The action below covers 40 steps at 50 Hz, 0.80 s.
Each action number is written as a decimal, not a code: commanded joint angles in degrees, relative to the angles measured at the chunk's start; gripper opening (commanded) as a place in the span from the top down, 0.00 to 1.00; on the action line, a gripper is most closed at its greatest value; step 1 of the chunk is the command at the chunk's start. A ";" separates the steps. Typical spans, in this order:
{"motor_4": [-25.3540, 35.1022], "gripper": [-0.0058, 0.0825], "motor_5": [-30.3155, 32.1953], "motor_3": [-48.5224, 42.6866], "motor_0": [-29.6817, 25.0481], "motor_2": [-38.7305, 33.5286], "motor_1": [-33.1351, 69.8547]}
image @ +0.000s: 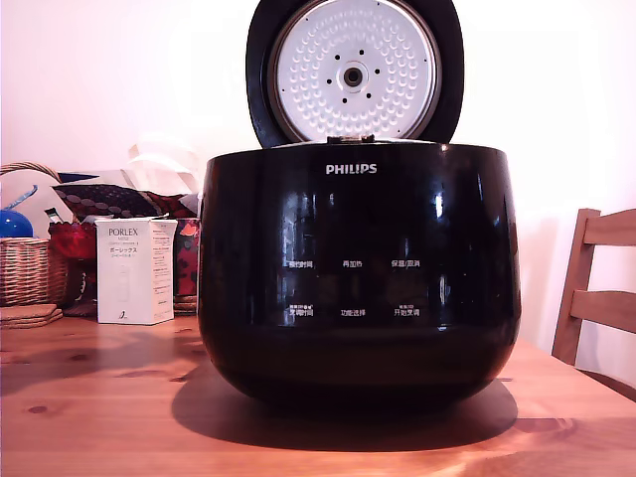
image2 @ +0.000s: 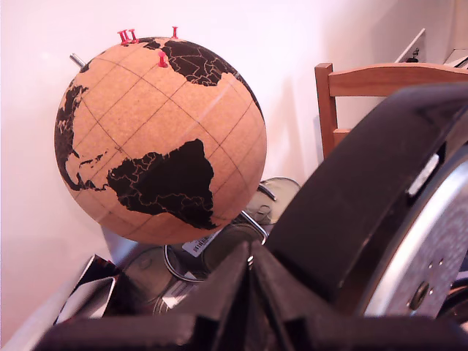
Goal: Close the rice cooker by pressing the lid down with medium force
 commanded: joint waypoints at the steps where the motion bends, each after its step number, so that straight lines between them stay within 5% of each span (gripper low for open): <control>1: 1.57 0.96 0.07 -2.40 -0.70 -0.85 1.75; 16: 4.81 0.96 0.02 -6.82 -0.72 -0.85 1.75; 40: -1.20 0.96 2.21 2.25 -0.66 -0.85 1.75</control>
